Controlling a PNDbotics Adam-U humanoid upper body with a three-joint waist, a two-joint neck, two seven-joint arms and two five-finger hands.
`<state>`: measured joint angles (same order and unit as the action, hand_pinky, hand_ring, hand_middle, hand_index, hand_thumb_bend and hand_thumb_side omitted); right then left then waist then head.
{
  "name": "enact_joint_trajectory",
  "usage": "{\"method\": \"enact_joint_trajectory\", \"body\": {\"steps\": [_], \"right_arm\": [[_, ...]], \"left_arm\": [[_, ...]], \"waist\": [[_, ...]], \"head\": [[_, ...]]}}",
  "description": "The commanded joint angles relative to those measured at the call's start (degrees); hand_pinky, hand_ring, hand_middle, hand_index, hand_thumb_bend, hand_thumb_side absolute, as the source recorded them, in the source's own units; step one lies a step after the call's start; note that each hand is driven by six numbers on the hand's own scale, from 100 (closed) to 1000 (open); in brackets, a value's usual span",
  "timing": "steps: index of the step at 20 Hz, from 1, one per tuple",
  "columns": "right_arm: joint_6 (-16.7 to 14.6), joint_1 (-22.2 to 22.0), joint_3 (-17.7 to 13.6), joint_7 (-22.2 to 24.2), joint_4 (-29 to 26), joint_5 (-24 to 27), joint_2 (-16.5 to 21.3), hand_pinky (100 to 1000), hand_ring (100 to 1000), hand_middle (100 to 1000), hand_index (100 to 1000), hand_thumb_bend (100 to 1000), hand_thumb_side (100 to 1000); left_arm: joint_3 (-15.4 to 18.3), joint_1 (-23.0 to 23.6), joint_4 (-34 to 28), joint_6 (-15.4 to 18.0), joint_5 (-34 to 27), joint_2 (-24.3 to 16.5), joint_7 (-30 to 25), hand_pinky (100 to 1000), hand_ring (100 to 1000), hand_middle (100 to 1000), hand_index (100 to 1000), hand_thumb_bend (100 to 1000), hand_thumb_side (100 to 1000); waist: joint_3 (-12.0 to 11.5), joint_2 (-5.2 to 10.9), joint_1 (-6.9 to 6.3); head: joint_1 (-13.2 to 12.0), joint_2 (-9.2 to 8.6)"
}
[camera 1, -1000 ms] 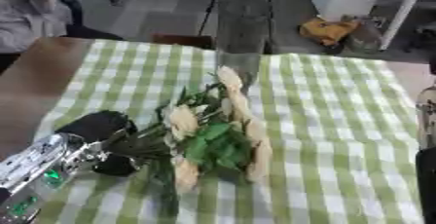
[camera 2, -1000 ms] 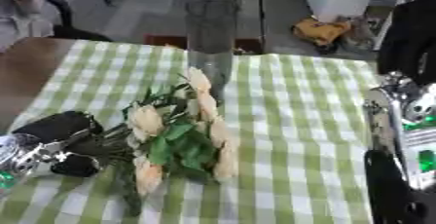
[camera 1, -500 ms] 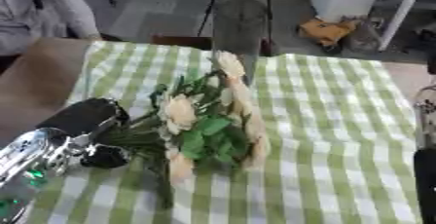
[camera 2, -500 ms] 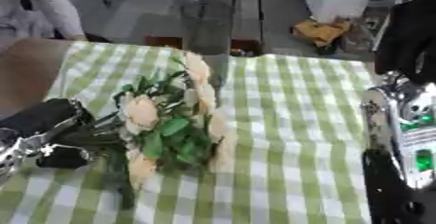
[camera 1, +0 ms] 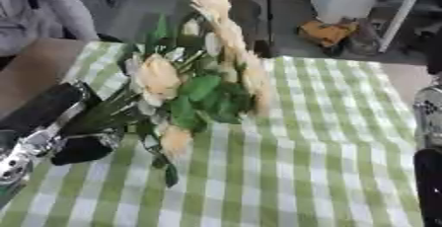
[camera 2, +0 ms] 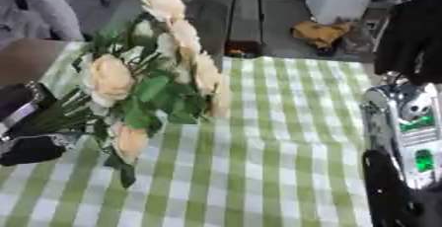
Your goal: Arrange flowers into the vase.
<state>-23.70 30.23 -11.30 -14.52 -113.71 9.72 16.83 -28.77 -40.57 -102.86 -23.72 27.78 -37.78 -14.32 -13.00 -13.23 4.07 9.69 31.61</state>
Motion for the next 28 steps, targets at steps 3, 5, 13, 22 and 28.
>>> {"method": "enact_joint_trajectory", "body": {"steps": [3,5,13,22,28], "right_arm": [[-0.01,0.59,-0.42,-0.23,-0.88,-0.22,0.71,673,748,737,802,100,1000],[0.00,0.56,-0.44,-0.32,-0.88,-0.20,0.65,673,748,737,802,100,1000],[0.00,0.46,-0.61,-0.70,-0.88,-0.25,0.71,673,748,736,802,100,1000],[-0.08,0.52,-0.63,-0.98,-0.88,-0.04,0.68,673,748,736,803,100,1000],[-0.11,0.51,-0.79,-1.13,-0.88,0.11,0.72,673,747,735,802,100,1000]], "left_arm": [[1.78,-0.11,-3.33,-2.38,-3.20,-2.80,-0.41,100,100,100,100,100,446],[1.84,0.10,-3.62,-2.72,-3.28,-3.01,-0.79,100,100,100,100,100,447],[5.72,0.35,-7.13,-3.29,-7.36,-2.34,6.47,100,100,100,100,100,476],[11.78,-0.82,-8.13,-2.23,-23.48,-0.12,18.60,100,100,100,100,100,590],[14.80,-2.16,-7.29,1.78,-31.96,1.09,27.08,100,100,100,100,100,635]], "waist": [[-0.05,1.11,-0.22],[-0.03,1.04,-0.22],[-0.07,0.92,-0.16],[0.10,1.20,-0.14],[0.23,1.21,-0.09]], "head": [[0.30,-0.69],[0.37,-0.77],[0.74,-0.70],[0.96,-0.11],[0.52,-0.27]]}}
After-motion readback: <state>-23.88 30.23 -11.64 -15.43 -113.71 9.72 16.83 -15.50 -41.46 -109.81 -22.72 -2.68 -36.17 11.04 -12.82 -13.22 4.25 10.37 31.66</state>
